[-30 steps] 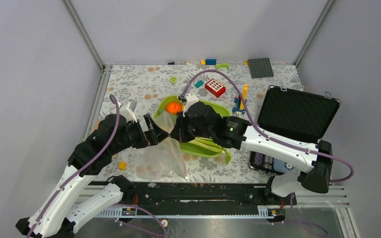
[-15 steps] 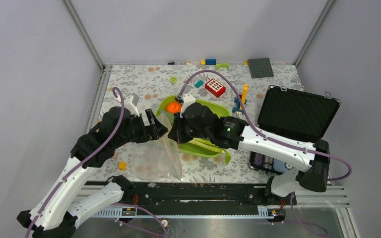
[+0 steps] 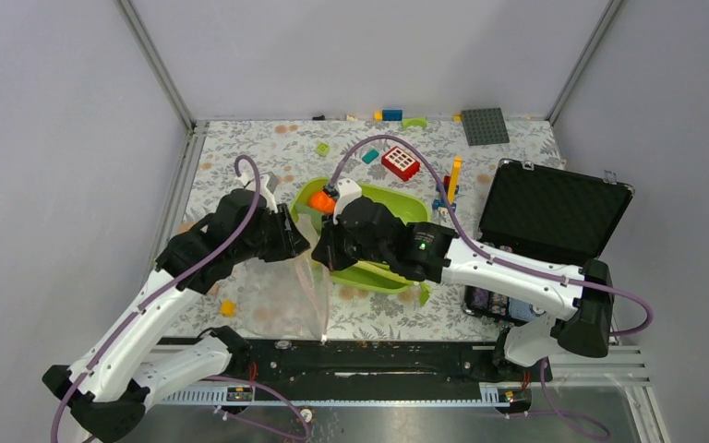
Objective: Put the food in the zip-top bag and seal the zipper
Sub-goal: Open the zipper of the food storage bag at the center of the board, then pick up the fake vegetable from the bin.
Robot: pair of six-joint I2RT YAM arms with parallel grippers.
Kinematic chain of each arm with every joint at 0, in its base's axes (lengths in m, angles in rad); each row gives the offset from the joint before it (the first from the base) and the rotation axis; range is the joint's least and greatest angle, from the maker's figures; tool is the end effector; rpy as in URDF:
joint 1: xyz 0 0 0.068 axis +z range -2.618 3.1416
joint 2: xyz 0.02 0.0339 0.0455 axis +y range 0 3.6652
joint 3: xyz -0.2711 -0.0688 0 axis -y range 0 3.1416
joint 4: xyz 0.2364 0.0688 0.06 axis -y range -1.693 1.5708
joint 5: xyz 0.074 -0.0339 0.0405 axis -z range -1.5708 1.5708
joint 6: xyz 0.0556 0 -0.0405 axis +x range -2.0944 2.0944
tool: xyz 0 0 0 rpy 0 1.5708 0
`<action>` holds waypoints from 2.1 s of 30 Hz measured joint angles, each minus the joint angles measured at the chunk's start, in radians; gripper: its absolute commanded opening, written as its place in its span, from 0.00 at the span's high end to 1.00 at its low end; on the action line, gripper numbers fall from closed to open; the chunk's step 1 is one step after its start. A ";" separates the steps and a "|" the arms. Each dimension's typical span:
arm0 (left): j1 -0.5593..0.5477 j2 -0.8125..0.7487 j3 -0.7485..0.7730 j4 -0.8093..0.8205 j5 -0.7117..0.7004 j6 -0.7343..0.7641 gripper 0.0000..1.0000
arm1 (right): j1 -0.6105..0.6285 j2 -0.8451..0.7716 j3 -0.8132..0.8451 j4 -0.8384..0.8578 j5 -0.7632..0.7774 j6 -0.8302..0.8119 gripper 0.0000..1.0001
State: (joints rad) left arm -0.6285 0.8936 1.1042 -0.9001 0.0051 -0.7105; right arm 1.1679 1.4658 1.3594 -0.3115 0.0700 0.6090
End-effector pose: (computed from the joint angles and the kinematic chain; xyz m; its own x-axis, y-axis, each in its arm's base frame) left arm 0.1363 -0.0994 0.3504 -0.7756 -0.2425 -0.5828 0.1125 0.8554 -0.5057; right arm 0.1413 0.3217 0.3651 -0.6411 -0.0488 -0.7659 -0.6411 0.5826 0.4995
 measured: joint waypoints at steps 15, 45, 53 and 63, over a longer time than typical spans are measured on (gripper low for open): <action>-0.020 0.007 0.155 -0.262 -0.143 0.079 0.94 | -0.084 -0.058 -0.168 0.035 0.177 -0.066 1.00; -0.012 -0.054 0.111 -0.232 -0.434 0.204 1.00 | -0.208 -0.091 -0.278 0.265 -0.342 -0.393 0.01; -0.010 -0.038 0.104 -0.198 -0.490 0.241 1.00 | -0.216 -0.234 -0.332 0.247 -0.237 -0.481 0.00; 0.073 -0.004 0.103 -0.164 -0.498 0.270 1.00 | -0.311 -0.095 -0.246 0.165 -0.180 -0.515 0.00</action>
State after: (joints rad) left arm -0.5552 0.8898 1.2068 -1.0645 -0.4931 -0.4408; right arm 0.8566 1.3712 1.1137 -0.1467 -0.1097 0.0937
